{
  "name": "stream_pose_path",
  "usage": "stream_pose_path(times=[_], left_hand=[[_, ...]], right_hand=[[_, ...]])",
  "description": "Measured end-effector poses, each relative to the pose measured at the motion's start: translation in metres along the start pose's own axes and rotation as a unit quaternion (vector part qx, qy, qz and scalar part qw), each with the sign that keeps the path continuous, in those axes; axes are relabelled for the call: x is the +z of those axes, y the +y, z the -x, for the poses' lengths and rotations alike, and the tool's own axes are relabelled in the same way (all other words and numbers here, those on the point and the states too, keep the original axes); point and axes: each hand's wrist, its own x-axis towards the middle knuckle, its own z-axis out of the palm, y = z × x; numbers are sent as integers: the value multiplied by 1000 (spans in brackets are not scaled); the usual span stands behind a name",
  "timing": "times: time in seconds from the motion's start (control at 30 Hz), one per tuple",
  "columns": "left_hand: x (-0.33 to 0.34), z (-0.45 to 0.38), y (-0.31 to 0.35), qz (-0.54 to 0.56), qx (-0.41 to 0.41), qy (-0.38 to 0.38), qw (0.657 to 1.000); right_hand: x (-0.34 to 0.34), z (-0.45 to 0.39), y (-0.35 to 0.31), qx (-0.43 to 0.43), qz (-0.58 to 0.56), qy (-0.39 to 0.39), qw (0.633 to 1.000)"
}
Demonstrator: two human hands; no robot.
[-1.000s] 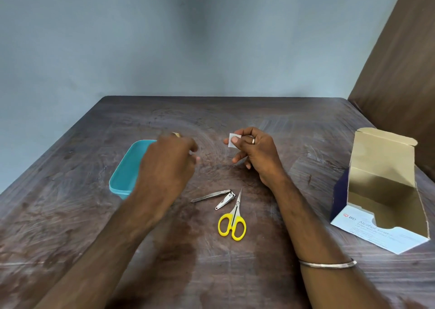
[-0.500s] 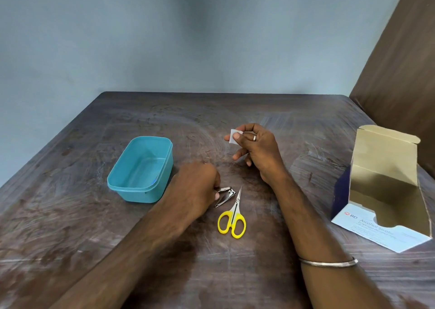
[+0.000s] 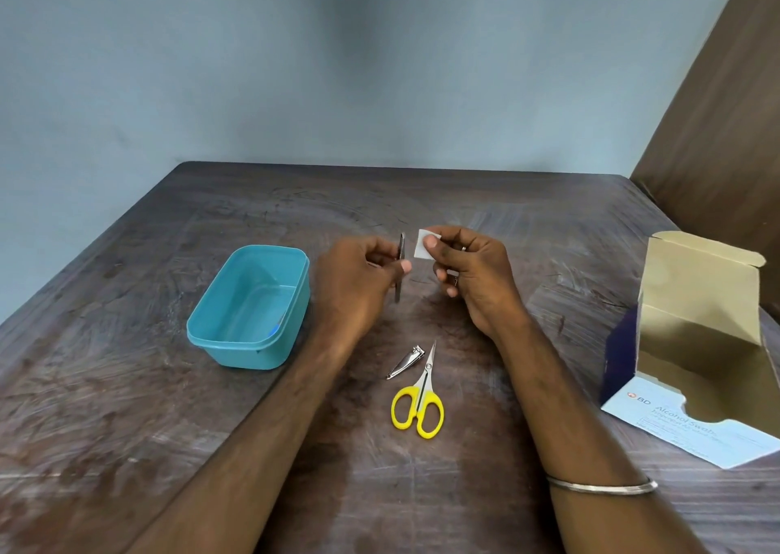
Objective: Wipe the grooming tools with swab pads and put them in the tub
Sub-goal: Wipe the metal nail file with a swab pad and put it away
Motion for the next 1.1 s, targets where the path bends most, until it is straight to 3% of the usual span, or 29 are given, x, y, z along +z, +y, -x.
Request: stream_pose_path(times=[0.2, 0.4, 0.77, 1.1], left_hand=[[12, -5, -8, 137, -2, 40, 990], [13, -6, -15, 165, 12, 25, 986], [12, -5, -18, 177, 42, -23, 983], [7, -4, -11, 279, -23, -60, 958]], right_hand=[[3, 1, 2, 0, 9, -57, 998], [5, 3, -1, 3, 16, -87, 996], [3, 4, 0, -57, 117, -64, 989], [1, -2, 4, -163, 196, -40, 966]])
